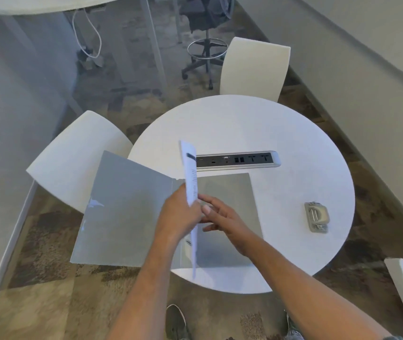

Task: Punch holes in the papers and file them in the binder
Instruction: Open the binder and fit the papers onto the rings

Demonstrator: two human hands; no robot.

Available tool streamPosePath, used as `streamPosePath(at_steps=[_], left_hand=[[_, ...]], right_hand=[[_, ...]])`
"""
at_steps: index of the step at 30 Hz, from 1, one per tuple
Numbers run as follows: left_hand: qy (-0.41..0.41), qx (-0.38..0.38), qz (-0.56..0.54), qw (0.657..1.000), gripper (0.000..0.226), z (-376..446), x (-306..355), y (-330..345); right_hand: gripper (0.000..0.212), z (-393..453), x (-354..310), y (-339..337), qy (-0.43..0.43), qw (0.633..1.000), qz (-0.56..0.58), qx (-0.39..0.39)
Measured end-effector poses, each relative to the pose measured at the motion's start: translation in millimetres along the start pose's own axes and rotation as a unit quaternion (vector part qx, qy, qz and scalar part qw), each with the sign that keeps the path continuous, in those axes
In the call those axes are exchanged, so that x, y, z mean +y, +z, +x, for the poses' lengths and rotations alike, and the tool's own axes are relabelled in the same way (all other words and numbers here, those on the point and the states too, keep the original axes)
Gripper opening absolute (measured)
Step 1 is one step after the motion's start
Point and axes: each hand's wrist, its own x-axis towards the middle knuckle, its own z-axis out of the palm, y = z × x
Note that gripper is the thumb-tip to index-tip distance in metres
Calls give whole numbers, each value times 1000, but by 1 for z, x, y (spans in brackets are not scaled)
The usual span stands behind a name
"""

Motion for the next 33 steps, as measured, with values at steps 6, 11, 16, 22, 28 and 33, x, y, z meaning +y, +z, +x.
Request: streamPosePath(at_steps=[6, 11, 16, 22, 28, 33], left_hand=[[71, -88, -41, 993, 45, 0, 4, 39], [39, -157, -73, 984, 53, 12, -19, 62], [-33, 13, -46, 998, 28, 44, -60, 64], [-189, 9, -37, 981, 46, 88, -118, 61], [-223, 0, -168, 960, 12, 109, -147, 68], [-222, -11, -172, 960, 8, 117, -152, 72]], right_hand=[[36, 7, 10, -11, 5, 991, 110, 79], [21, 13, 34, -39, 62, 969, 144, 191], [25, 17, 62, -56, 110, 960, 127, 224], [26, 28, 86, -70, 146, 953, 98, 246], [28, 45, 102, -73, 184, 953, 39, 238], [30, 51, 116, -77, 189, 952, 30, 239]])
